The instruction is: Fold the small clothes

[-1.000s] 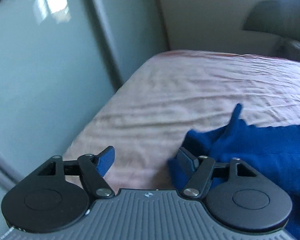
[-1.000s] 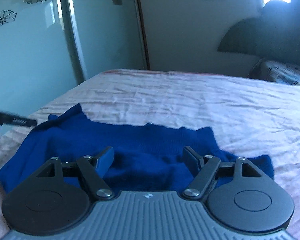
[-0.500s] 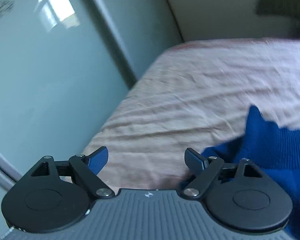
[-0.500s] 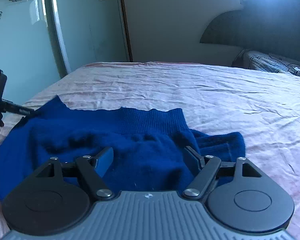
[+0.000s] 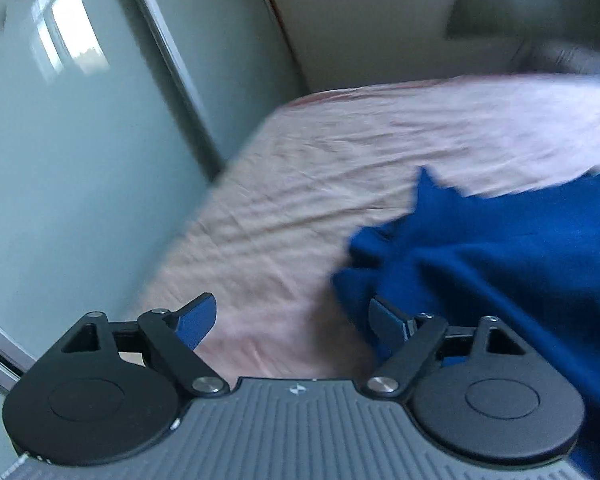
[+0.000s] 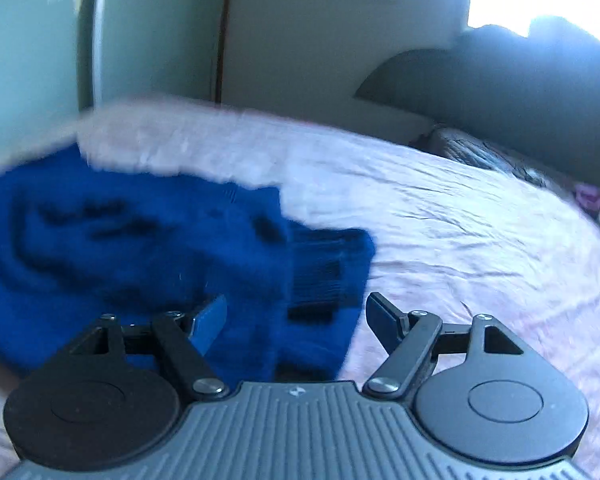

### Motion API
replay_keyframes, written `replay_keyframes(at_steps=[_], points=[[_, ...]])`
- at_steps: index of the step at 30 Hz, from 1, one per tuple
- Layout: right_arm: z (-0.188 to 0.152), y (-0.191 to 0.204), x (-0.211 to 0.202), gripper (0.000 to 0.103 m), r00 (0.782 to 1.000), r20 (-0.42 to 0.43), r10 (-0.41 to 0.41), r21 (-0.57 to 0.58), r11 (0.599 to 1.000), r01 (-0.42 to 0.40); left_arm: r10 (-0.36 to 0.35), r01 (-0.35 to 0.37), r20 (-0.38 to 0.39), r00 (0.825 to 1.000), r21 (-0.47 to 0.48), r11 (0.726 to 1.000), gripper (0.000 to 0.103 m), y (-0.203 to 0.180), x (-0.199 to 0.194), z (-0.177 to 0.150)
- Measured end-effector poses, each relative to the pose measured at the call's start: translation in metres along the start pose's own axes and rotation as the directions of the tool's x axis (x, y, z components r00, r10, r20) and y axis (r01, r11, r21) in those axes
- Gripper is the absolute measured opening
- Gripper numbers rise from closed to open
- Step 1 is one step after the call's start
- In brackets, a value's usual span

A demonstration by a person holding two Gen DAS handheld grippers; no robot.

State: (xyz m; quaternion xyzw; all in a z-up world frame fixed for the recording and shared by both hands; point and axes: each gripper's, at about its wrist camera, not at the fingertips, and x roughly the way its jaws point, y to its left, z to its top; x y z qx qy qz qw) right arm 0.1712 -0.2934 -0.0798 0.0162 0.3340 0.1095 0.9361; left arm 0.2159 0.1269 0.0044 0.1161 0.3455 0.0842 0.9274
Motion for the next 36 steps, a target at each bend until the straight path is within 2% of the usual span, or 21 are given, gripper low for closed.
replay_keyframes(at_steps=[3, 5, 7, 10, 13, 15, 17, 18, 19, 20, 21, 22, 23, 24, 26, 29, 31, 32, 34, 36], points=[[-0.004, -0.022, -0.022, 0.077, 0.99, 0.024, 0.136, 0.115, 0.984, -0.138, -0.184, 0.182, -0.007, 0.983, -0.094, 0.979, 0.089, 0.018, -0.03, -0.019], [-0.009, -0.027, -0.028, 0.077, 0.973, 0.008, 0.232, 0.167, 0.959, -0.23, -0.277, 0.275, -0.003, 0.961, -0.096, 0.957, 0.089, 0.021, -0.047, -0.034], [-0.016, -0.026, -0.028, 0.076, 0.952, -0.017, 0.306, 0.2, 0.934, -0.296, -0.326, 0.326, 0.004, 0.945, -0.055, 0.944, 0.089, 0.019, -0.06, -0.048], [-0.028, -0.017, -0.026, 0.076, 0.945, -0.062, 0.321, 0.2, 0.932, -0.303, -0.389, 0.389, 0.016, 0.921, 0.001, 0.921, 0.089, 0.017, -0.069, -0.068], [-0.04, -0.01, -0.022, 0.076, 0.942, -0.084, 0.326, 0.237, 0.925, -0.298, -0.434, 0.434, -0.01, 0.901, 0.005, 0.901, 0.089, 0.016, -0.064, -0.087], [-0.045, -0.011, -0.025, 0.068, 0.933, -0.081, 0.35, 0.285, 0.905, -0.314, -0.444, 0.444, -0.026, 0.896, -0.012, 0.896, 0.089, 0.017, -0.056, -0.095], [-0.047, -0.007, -0.021, 0.042, 0.932, -0.077, 0.354, 0.298, 0.9, -0.317, -0.441, 0.44, -0.022, 0.897, -0.044, 0.897, 0.083, 0.018, -0.051, -0.1], [-0.046, -0.005, -0.02, 0.036, 0.938, -0.079, 0.339, 0.288, 0.908, -0.304, -0.446, 0.444, -0.02, 0.895, -0.064, 0.894, 0.081, 0.018, -0.047, -0.101], [-0.046, -0.003, -0.02, 0.024, 0.942, -0.08, 0.327, 0.28, 0.914, -0.293, -0.453, 0.449, -0.02, 0.891, -0.09, 0.889, 0.076, 0.019, -0.044, -0.101], [-0.046, -0.004, -0.018, 0.015, 0.942, -0.075, 0.327, 0.285, 0.912, -0.294, -0.457, 0.452, -0.015, 0.889, -0.113, 0.885, 0.063, 0.02, -0.042, -0.101], [-0.046, -0.005, -0.019, 0.013, 0.941, -0.066, 0.332, 0.296, 0.907, -0.299, -0.455, 0.449, -0.006, 0.891, -0.139, 0.882, 0.052, 0.022, -0.041, -0.101], [-0.045, -0.007, -0.02, 0.012, 0.942, -0.056, 0.33, 0.302, 0.905, -0.299, -0.464, 0.457, -0.003, 0.886, -0.156, 0.875, 0.029, 0.023, -0.042, -0.1], [-0.045, -0.008, -0.022, 0.011, 0.947, -0.045, 0.318, 0.297, 0.91, -0.291, -0.481, 0.473, -0.008, 0.876, -0.176, 0.864, 0.01, 0.025, -0.041, -0.099], [-0.044, -0.008, -0.026, 0.01, 0.952, -0.036, 0.303, 0.286, 0.916, -0.281, -0.503, 0.489, -0.019, 0.864, -0.201, 0.849, 0.01, 0.028, -0.04, -0.099], [-0.043, -0.009, -0.032, 0.009, 0.961, -0.019, 0.276, 0.272, 0.926, -0.261, -0.503, 0.489, -0.015, 0.864, -0.205, 0.848, 0.009, 0.03, -0.043, -0.099], [-0.04, -0.011, -0.043, 0.008, 0.971, 0.002, 0.239, 0.239, 0.943, -0.233, -0.487, 0.481, -0.001, 0.873, -0.157, 0.862, 0.009, 0.033, -0.059, -0.101], [-0.037, -0.013, -0.049, 0.008, 0.975, 0.005, 0.224, 0.224, 0.95, -0.22, -0.492, 0.488, 0.008, 0.871, -0.142, 0.861, 0.009, 0.038, -0.068, -0.103], [-0.036, -0.014, -0.052, 0.002, 0.977, -0.001, 0.214, 0.212, 0.955, -0.209, -0.496, 0.491, 0.003, 0.869, -0.138, 0.86, 0.009, 0.041, -0.069, -0.104], [-0.038, -0.019, -0.055, 0.002, 0.986, -0.016, 0.164, 0.198, 0.967, -0.158, -0.484, 0.478, -0.018, 0.875, -0.126, 0.869, 0.009, 0.042, -0.066, -0.109], [-0.042, -0.025, -0.049, 0.003, 0.981, -0.067, 0.183, 0.211, 0.963, -0.165, -0.488, 0.48, -0.053, 0.871, -0.123, 0.869, 0.011, 0.041, -0.059, -0.112]])
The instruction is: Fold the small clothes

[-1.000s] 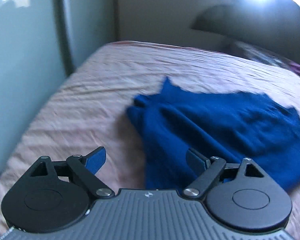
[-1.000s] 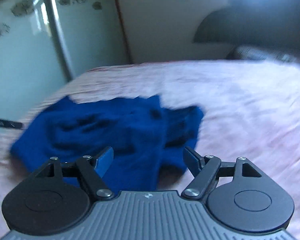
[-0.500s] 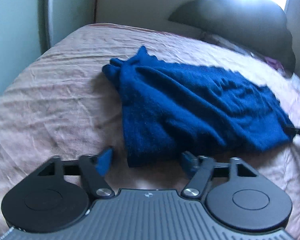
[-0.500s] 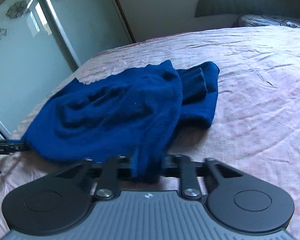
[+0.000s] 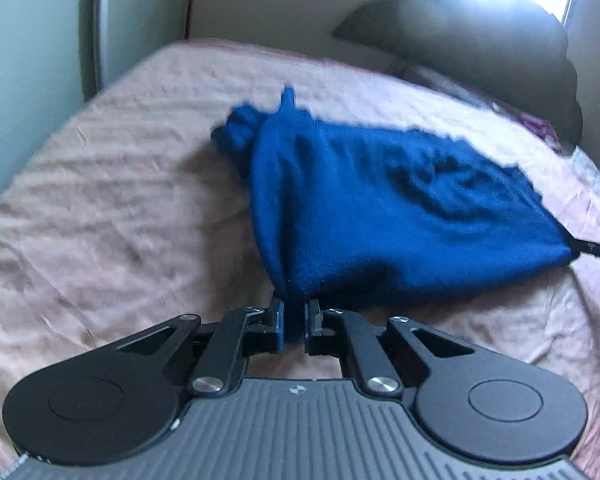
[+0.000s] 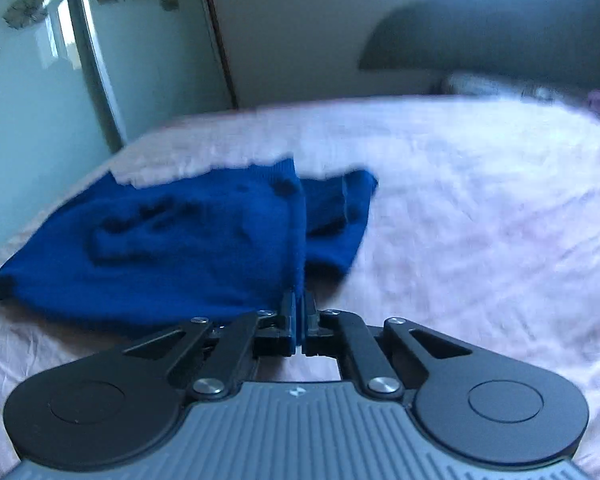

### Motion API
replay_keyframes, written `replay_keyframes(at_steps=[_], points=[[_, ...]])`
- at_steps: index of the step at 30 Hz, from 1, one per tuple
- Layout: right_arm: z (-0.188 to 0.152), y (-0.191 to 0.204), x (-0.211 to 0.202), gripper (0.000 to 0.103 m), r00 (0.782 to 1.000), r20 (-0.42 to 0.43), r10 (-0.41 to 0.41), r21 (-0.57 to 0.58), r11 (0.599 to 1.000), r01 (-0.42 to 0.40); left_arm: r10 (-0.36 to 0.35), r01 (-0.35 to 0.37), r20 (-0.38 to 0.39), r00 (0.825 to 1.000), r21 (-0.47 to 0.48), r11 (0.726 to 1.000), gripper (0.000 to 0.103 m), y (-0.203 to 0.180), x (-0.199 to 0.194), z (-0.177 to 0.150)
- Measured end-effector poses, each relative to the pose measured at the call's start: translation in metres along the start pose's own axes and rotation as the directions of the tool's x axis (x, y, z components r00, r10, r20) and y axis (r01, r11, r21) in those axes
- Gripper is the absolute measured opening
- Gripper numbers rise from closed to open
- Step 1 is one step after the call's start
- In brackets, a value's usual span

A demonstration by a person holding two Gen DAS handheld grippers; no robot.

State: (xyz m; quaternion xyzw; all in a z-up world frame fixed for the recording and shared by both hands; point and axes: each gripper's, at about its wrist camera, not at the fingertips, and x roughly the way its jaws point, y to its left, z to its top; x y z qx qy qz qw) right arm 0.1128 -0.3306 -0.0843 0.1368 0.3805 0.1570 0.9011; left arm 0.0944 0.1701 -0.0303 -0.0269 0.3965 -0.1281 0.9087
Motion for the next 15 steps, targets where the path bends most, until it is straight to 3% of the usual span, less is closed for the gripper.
replay_keyframes(at_steps=[1, 2, 3, 5, 7, 11, 15], points=[[-0.002, 0.001, -0.001, 0.003, 1.0, 0.005, -0.028, -0.006, 1.0, 0.028, 0.01, -0.01, 0.004, 1.0, -0.004, 1.0, 0.015, 0.001, -0.001, 0.0], [-0.002, 0.007, -0.003, 0.003, 0.996, 0.026, -0.084, -0.037, 0.996, 0.085, 0.017, -0.017, 0.008, 1.0, -0.007, 1.0, 0.031, 0.002, -0.003, 0.002], [-0.001, 0.016, -0.006, 0.003, 0.992, 0.047, -0.121, -0.087, 0.988, 0.125, 0.021, -0.021, 0.014, 1.0, -0.009, 1.0, 0.033, 0.002, -0.007, 0.005], [0.004, 0.037, -0.013, 0.004, 0.989, 0.1, -0.104, -0.162, 0.979, 0.12, 0.053, -0.052, 0.046, 0.998, -0.015, 0.999, 0.061, 0.002, -0.018, 0.012], [0.012, 0.057, -0.013, 0.006, 0.992, 0.123, -0.032, -0.204, 0.977, 0.057, 0.081, -0.081, 0.101, 0.992, -0.009, 0.997, 0.075, -0.001, -0.029, 0.019], [0.023, 0.091, 0.017, 0.008, 0.995, 0.07, 0.069, -0.26, 0.964, -0.048, 0.108, -0.115, 0.164, 0.981, 0.034, 0.993, 0.079, -0.014, -0.034, 0.038], [0.041, 0.103, 0.057, 0.008, 0.996, 0.056, 0.071, -0.277, 0.959, -0.053, 0.09, -0.11, 0.194, 0.977, 0.091, 0.99, 0.08, -0.036, -0.009, 0.068]])
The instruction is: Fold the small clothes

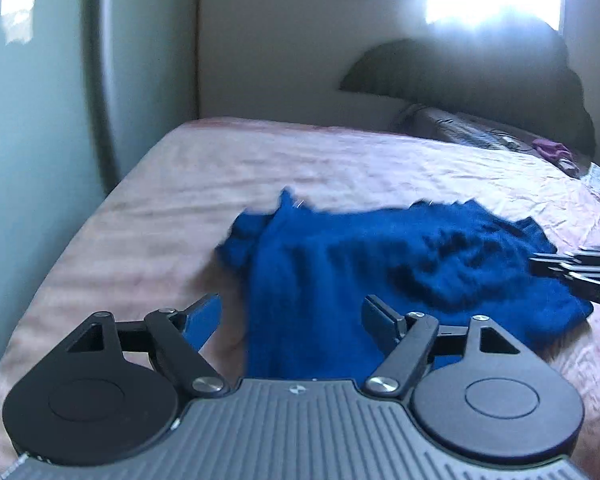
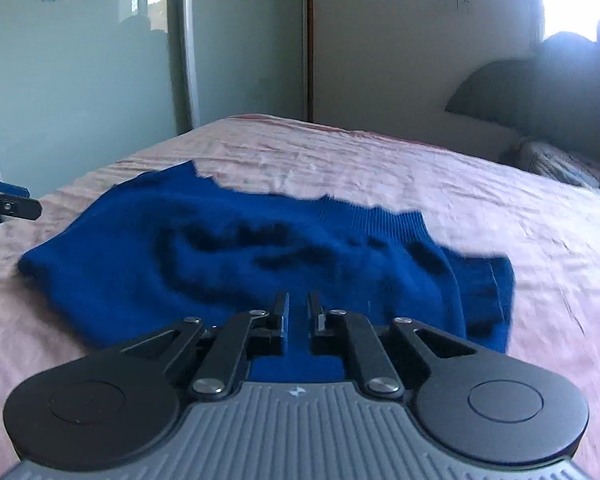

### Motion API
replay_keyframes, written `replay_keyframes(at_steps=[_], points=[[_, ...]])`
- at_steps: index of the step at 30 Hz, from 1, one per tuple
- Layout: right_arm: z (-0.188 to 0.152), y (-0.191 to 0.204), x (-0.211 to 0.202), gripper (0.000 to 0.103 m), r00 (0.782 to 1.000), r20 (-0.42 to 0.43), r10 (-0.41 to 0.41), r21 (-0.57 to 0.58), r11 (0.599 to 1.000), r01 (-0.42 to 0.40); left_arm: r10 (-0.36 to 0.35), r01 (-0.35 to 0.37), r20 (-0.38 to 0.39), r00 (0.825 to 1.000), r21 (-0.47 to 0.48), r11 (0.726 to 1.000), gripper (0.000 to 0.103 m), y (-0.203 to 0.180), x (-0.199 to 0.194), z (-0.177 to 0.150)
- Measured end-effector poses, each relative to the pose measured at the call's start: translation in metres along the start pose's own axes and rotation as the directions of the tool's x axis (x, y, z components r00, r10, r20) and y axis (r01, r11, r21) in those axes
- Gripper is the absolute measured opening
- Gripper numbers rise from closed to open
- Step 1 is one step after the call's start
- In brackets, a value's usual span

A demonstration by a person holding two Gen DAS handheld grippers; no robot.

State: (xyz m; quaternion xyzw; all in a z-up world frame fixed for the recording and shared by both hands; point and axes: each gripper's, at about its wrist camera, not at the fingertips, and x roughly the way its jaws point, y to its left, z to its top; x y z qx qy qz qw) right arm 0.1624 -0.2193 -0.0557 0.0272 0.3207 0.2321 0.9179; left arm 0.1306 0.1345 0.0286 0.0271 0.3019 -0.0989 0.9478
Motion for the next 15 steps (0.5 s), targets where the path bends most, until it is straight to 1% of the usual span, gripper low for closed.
replay_keyframes(at_steps=[2, 4, 6, 8, 10, 11, 12, 13, 14, 15], points=[[0.017, -0.008, 0.022, 0.008, 1.0, -0.01, -0.03, 0.033, 0.999, 0.03, -0.006, 0.005, 0.012, 1.0, 0.029, 1.0, 0.08, -0.01, 0.023, 0.015], [0.037, -0.023, 0.049, 0.008, 0.999, -0.026, -0.047, 0.088, 0.995, 0.049, -0.032, 0.032, 0.004, 0.999, 0.047, 0.998, 0.083, -0.019, 0.052, 0.029], [0.051, -0.038, 0.074, 0.009, 0.997, -0.052, -0.065, 0.117, 0.991, 0.071, -0.01, 0.011, -0.007, 1.0, 0.046, 0.999, 0.083, -0.025, 0.086, 0.039], [0.057, -0.053, 0.099, 0.012, 0.993, -0.102, -0.061, 0.137, 0.988, 0.075, 0.026, -0.023, -0.057, 0.998, 0.053, 0.998, 0.083, -0.027, 0.122, 0.043], [0.056, -0.069, 0.123, 0.017, 0.984, -0.154, -0.09, 0.157, 0.981, 0.114, 0.06, -0.054, -0.126, 0.99, 0.051, 0.997, 0.084, -0.022, 0.154, 0.042], [0.053, -0.075, 0.131, 0.017, 0.98, -0.171, -0.102, 0.154, 0.98, 0.129, 0.076, -0.071, -0.153, 0.985, 0.04, 0.997, 0.082, -0.017, 0.166, 0.04], [0.052, -0.08, 0.132, 0.017, 0.982, -0.154, -0.11, 0.155, 0.979, 0.134, 0.082, -0.082, -0.164, 0.983, 0.006, 0.997, 0.084, -0.009, 0.172, 0.039], [0.053, -0.083, 0.131, 0.017, 0.976, -0.155, -0.154, 0.156, 0.972, 0.178, 0.075, -0.083, -0.16, 0.984, -0.045, 0.996, 0.082, -0.001, 0.17, 0.039], [0.055, -0.082, 0.126, 0.018, 0.964, -0.153, -0.218, 0.146, 0.96, 0.241, 0.075, -0.089, -0.147, 0.986, -0.092, 0.992, 0.079, 0.005, 0.163, 0.04], [0.054, -0.076, 0.117, 0.018, 0.958, -0.127, -0.256, 0.131, 0.953, 0.272, 0.081, -0.097, -0.13, 0.988, -0.122, 0.988, 0.079, 0.01, 0.156, 0.04]])
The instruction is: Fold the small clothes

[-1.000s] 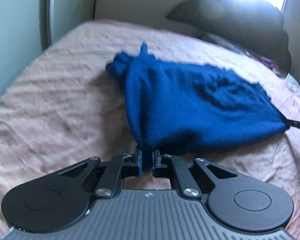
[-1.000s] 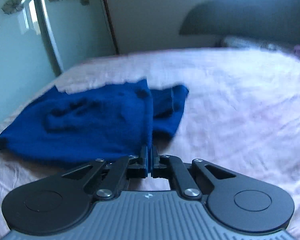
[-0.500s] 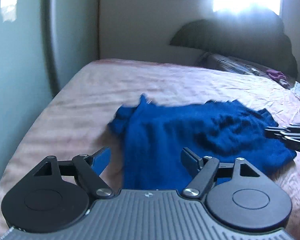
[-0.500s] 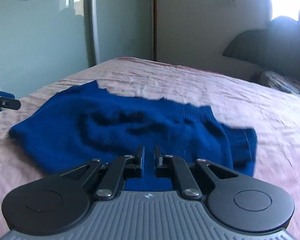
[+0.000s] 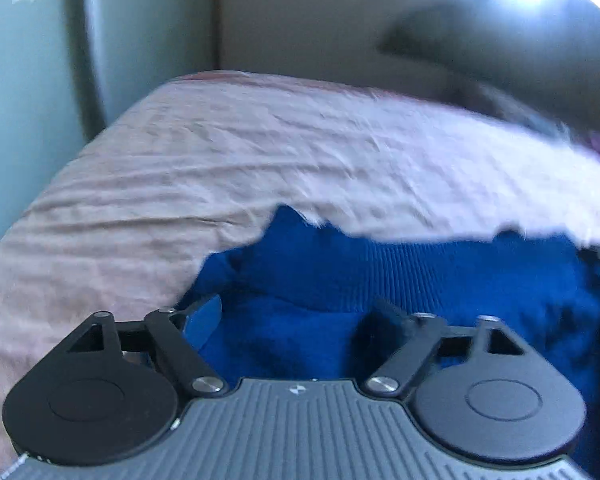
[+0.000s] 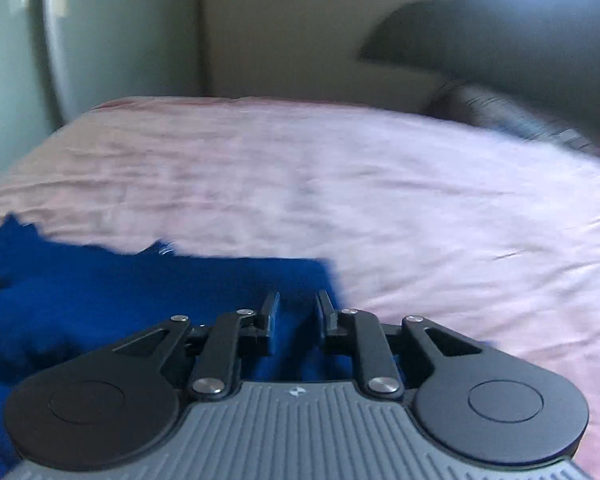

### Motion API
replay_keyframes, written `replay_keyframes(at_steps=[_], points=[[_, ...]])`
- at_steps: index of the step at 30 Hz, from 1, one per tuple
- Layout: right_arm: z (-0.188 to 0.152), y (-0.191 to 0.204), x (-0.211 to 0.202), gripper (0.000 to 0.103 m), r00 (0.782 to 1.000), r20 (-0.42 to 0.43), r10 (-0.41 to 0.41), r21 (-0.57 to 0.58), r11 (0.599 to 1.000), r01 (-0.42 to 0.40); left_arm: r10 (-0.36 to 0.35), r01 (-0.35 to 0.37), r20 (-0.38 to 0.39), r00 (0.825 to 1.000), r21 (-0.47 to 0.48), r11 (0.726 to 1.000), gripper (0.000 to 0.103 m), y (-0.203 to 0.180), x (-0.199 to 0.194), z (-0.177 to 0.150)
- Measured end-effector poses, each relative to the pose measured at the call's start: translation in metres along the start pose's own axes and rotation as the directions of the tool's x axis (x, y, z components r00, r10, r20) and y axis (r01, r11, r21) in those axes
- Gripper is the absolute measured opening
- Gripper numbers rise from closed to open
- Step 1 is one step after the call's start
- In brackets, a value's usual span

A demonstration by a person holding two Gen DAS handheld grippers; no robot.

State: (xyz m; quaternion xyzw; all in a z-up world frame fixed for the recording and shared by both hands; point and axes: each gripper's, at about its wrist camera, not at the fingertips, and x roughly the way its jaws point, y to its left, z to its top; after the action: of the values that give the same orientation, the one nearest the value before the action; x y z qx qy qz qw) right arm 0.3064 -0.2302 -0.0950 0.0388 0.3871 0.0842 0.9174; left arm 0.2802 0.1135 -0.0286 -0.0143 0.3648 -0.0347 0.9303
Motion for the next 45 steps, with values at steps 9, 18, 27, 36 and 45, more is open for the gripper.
replay_keyframes(at_steps=[9, 18, 27, 36, 45], points=[[-0.039, 0.033, -0.031, 0.073, 0.999, 0.02, 0.049, -0.199, 0.979, -0.044, 0.087, -0.087, 0.02, 0.996, -0.017, 0.996, 0.09, -0.007, -0.038, -0.012], [-0.052, 0.06, -0.104, 0.085, 0.981, 0.128, 0.147, -0.195, 0.973, -0.121, 0.107, -0.107, -0.009, 0.994, -0.01, 0.994, 0.093, -0.015, -0.058, -0.031], [-0.069, 0.068, -0.13, 0.089, 0.972, 0.125, 0.202, -0.138, 0.973, -0.184, 0.102, -0.101, -0.015, 0.995, 0.024, 0.995, 0.096, -0.03, -0.077, -0.048], [-0.08, 0.084, -0.158, 0.089, 0.969, 0.163, 0.187, -0.188, 0.97, -0.155, 0.114, -0.113, -0.02, 0.993, 0.045, 0.993, 0.097, -0.033, -0.089, -0.056], [-0.097, 0.121, -0.186, 0.089, 0.956, 0.215, 0.202, -0.338, 0.933, -0.121, 0.085, -0.083, -0.026, 0.996, 0.055, 0.995, 0.098, -0.01, -0.106, -0.062]])
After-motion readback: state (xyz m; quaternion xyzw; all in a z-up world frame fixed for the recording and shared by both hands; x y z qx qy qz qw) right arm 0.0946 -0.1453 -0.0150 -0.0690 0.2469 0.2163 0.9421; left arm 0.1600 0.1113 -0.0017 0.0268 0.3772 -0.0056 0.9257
